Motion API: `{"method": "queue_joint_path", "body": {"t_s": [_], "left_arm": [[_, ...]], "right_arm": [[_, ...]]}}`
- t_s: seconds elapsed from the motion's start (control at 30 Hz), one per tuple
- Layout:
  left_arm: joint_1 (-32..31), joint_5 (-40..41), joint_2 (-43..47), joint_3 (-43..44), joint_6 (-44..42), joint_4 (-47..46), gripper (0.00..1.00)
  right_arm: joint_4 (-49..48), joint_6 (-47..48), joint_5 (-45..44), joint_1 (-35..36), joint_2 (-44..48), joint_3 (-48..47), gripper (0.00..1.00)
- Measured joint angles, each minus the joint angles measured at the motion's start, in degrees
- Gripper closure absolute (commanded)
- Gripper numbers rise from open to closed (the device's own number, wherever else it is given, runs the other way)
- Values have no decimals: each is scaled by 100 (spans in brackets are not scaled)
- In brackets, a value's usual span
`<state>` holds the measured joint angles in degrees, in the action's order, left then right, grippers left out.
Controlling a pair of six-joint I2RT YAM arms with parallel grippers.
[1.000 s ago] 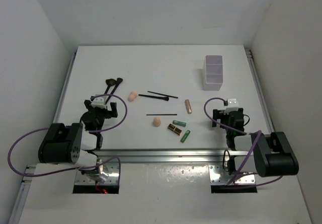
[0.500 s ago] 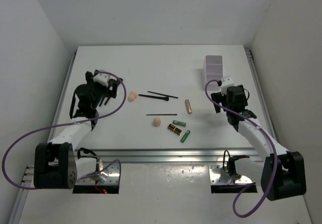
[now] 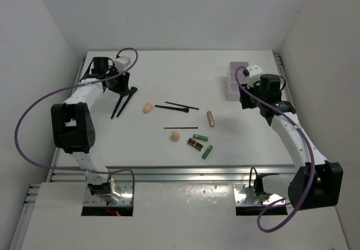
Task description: Organize the makeup
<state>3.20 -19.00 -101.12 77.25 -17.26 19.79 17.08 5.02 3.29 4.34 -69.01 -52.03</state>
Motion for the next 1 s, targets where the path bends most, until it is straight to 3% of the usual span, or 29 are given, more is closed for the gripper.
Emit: {"method": "queue_joint_path", "body": {"t_s": [0.03,0.1,0.2,0.23,0.37,0.67,0.9,1.0], "left_arm": [[76,17,-214,111,52,195,69],[175,111,-627,400,85,527,74],[247,275,-1117,769,127,723,72],[247,310,-1213,841,127,765,68],[249,529,-1484,1080,140,872,68],[251,874,-1961,1176,144,905,61],[251,920,-2070,1176,146,914,61],[262,920,-2074,1176,181,892,71]], "right_arm": [[61,-46,72,4,-92,-20,52],[240,-122,166,42,-269,-20,51],[474,-197,205,127,-413,0,48],[525,-210,221,166,-417,15,48],[590,-227,275,269,-415,87,48],[662,-238,293,341,-411,146,46],[715,-234,293,372,-411,146,44],[721,-227,289,380,-407,146,44]]}}
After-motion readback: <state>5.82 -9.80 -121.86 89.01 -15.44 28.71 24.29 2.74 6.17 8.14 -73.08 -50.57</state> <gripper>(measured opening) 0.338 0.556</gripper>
